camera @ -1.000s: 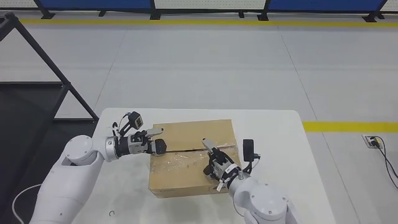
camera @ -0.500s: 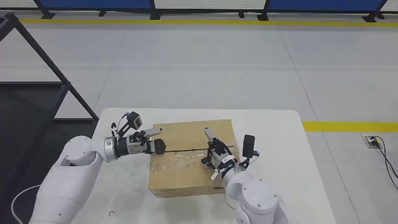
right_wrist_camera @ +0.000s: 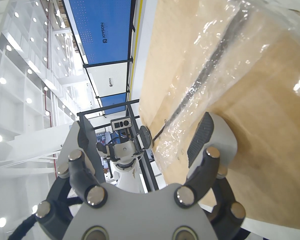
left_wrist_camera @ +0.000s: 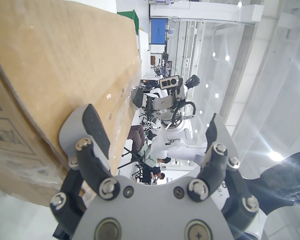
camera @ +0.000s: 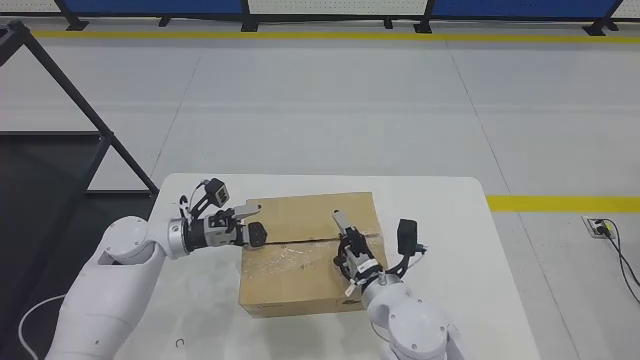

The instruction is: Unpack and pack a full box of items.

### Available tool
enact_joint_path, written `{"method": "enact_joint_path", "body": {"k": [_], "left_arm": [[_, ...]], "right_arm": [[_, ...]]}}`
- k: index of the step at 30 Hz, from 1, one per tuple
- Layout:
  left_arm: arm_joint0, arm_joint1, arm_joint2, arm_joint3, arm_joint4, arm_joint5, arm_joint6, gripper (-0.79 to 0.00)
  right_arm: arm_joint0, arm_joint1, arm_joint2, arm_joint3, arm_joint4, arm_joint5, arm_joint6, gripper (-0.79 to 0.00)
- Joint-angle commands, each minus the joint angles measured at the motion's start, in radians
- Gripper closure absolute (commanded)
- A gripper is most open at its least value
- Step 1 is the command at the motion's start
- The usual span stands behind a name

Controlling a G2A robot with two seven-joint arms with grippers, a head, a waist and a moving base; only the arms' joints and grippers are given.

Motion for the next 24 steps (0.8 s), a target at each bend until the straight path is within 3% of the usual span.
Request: {"method": "enact_joint_path", "body": {"k": [1, 7, 18, 21, 23, 24], "left_arm": [[-0.002, -0.001, 0.002, 0.002, -0.001, -0.001, 0.001, -0.785], [-0.007, -0.002, 0.007, 0.010, -0.004, -0.004, 0.002, -0.785], [-0.012, -0.004, 0.011, 0.018, -0.007, -0.006, 0.007, -0.785], [-0.012, -0.004, 0.012, 0.020, -0.007, -0.007, 0.007, -0.785], [-0.013, -0.004, 0.012, 0.021, -0.008, -0.007, 0.006, -0.785], [-0.014, -0.004, 0.012, 0.021, -0.008, -0.007, 0.006, -0.785]], "right_arm": [[0.001, -0.001, 0.003, -0.005, 0.001, 0.025, 0.003, -0.385], [0.012, -0.005, 0.008, -0.005, 0.004, 0.094, 0.001, -0.314], [0.034, -0.021, 0.001, 0.006, 0.019, 0.169, -0.036, -0.271], [0.034, -0.024, -0.003, 0.005, 0.018, 0.175, -0.041, -0.163], [0.032, -0.026, -0.003, 0.002, 0.022, 0.180, -0.040, -0.003], [0.031, -0.027, -0.002, 0.000, 0.023, 0.183, -0.039, 0.000]]}}
